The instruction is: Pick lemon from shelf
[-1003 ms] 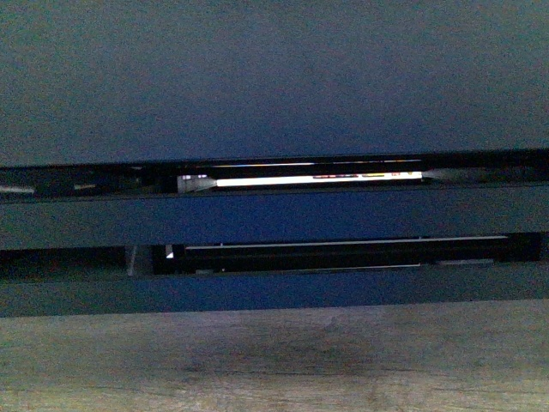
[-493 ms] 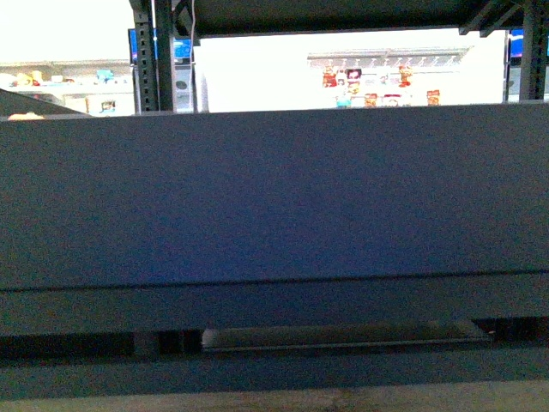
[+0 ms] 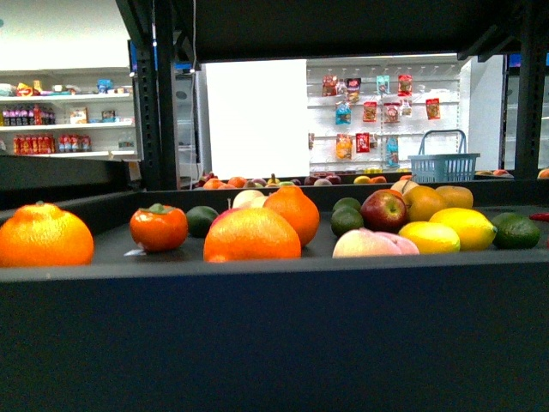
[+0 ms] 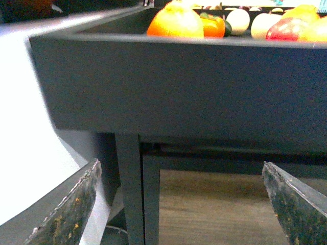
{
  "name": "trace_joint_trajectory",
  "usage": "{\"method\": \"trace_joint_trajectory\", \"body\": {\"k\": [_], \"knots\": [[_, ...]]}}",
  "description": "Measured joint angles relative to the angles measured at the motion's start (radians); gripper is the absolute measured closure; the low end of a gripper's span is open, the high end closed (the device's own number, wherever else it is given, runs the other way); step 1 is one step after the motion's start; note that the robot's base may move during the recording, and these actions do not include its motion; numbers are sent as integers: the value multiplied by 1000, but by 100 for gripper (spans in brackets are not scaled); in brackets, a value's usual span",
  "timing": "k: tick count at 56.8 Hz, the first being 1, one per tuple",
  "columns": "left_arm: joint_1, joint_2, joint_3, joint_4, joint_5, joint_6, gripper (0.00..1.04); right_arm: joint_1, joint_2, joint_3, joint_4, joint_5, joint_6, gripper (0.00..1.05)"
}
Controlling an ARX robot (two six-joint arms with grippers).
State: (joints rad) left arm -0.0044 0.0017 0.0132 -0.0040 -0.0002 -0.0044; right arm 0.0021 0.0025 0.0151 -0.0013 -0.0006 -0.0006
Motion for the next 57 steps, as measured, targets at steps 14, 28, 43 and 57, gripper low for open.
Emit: {"method": "trace_joint_trajectory", "body": {"k": [14, 28, 43, 57], "knots": [[0, 0, 0, 0, 0, 0, 8, 0, 0, 0, 0, 0, 0, 7], [0, 0, 0, 0, 0, 0, 8, 0, 0, 0, 0, 1, 1, 7], [0, 0, 0, 0, 0, 0, 8, 0, 0, 0, 0, 1, 1, 7], [0, 0, 0, 0, 0, 1, 8, 0, 0, 0, -1, 0, 0, 7]]}}
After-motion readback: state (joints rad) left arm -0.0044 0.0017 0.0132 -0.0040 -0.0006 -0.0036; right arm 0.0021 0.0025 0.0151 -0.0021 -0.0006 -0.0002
